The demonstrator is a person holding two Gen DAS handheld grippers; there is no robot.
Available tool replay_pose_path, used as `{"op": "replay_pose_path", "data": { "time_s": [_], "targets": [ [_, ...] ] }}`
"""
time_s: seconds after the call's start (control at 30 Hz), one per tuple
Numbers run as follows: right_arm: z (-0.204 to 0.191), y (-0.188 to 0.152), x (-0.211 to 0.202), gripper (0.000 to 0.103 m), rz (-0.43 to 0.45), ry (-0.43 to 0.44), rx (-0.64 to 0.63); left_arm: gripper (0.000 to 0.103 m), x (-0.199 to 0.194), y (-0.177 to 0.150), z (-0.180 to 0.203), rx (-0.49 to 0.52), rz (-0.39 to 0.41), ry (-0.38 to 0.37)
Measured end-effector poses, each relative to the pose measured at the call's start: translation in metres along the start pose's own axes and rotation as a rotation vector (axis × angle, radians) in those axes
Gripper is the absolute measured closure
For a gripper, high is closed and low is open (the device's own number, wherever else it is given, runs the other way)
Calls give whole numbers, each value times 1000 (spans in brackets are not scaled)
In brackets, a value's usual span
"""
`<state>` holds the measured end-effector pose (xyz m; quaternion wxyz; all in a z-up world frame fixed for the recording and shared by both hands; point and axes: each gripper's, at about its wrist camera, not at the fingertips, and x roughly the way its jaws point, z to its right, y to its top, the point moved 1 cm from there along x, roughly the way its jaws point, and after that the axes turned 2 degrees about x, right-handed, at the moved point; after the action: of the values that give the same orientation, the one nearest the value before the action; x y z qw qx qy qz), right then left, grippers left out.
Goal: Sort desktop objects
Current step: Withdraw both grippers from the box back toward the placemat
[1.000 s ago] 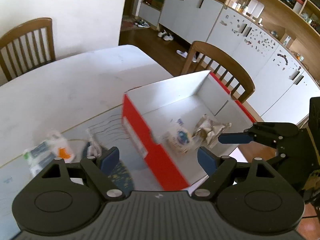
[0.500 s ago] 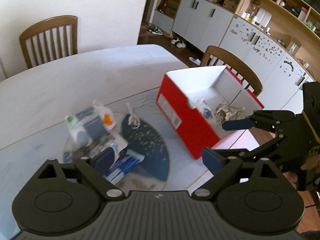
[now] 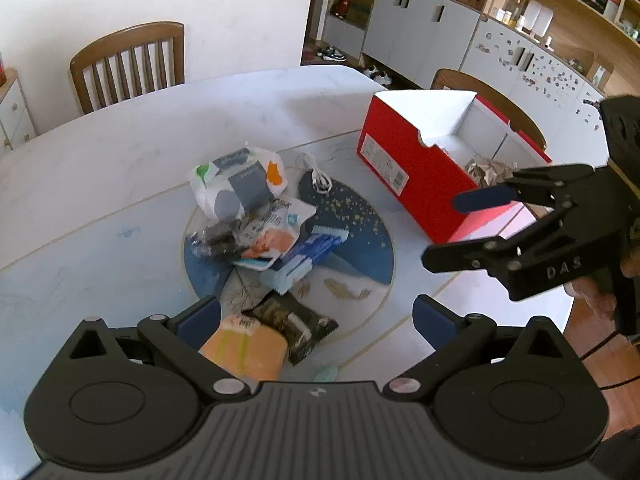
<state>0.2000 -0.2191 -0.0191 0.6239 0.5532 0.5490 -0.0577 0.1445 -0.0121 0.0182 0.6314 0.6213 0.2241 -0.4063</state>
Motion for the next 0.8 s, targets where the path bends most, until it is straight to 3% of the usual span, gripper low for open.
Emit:
{"op": "replay_pose_path", "data": {
  "time_s": [0.43,0.8],
  "targets": [
    [-35,-3,36,15,-68,36,-20,0,18,-40,-22,21,-8,25],
    [-47,-7,70,17,-137,53,-29,0,42,-51,-39,67,9,13]
  ]
}}
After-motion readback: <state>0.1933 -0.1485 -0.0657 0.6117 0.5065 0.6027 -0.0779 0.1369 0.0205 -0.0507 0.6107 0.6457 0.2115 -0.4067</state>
